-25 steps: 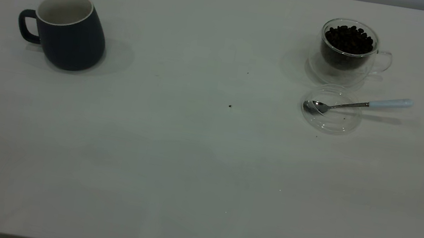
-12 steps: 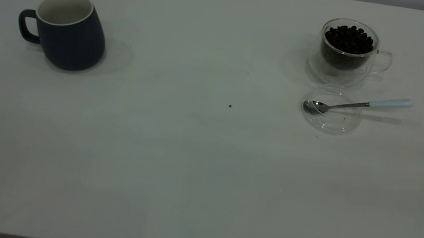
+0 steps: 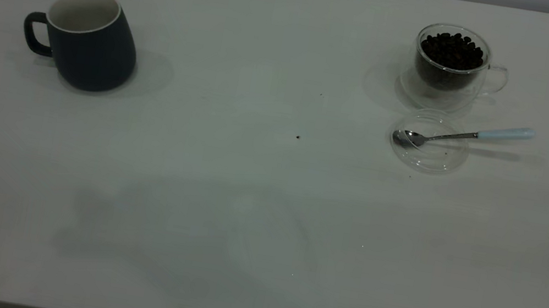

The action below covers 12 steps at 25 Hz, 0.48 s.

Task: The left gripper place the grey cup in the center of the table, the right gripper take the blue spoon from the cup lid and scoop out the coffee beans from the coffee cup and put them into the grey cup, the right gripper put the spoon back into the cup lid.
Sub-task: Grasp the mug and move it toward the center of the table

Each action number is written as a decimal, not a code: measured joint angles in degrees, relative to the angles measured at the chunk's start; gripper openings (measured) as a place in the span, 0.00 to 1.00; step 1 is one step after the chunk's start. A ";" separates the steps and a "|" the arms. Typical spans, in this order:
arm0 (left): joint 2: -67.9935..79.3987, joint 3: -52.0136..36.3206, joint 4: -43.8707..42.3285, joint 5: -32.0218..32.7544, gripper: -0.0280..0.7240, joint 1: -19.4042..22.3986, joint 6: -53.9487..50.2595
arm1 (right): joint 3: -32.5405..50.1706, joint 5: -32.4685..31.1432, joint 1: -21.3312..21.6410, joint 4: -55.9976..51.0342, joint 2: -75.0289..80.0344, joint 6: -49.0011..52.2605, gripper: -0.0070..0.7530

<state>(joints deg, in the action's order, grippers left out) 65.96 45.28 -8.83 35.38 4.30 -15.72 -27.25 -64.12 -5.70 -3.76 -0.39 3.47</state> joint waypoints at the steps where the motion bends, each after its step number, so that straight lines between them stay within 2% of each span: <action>1: 2.97 1.49 -0.29 -0.40 0.64 0.19 -0.06 | 0.00 0.00 0.00 0.00 0.00 0.00 0.74; 7: 22.68 14.59 -1.84 -0.23 0.64 3.27 2.55 | 0.00 0.00 0.00 0.00 0.00 0.00 0.74; 12: 37.83 26.68 -3.34 5.28 0.64 3.41 12.51 | 0.00 0.00 0.00 0.00 0.00 0.00 0.74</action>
<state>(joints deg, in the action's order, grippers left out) 103.79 71.95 -12.17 40.66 7.71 -3.21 -27.25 -64.12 -5.70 -3.76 -0.39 3.47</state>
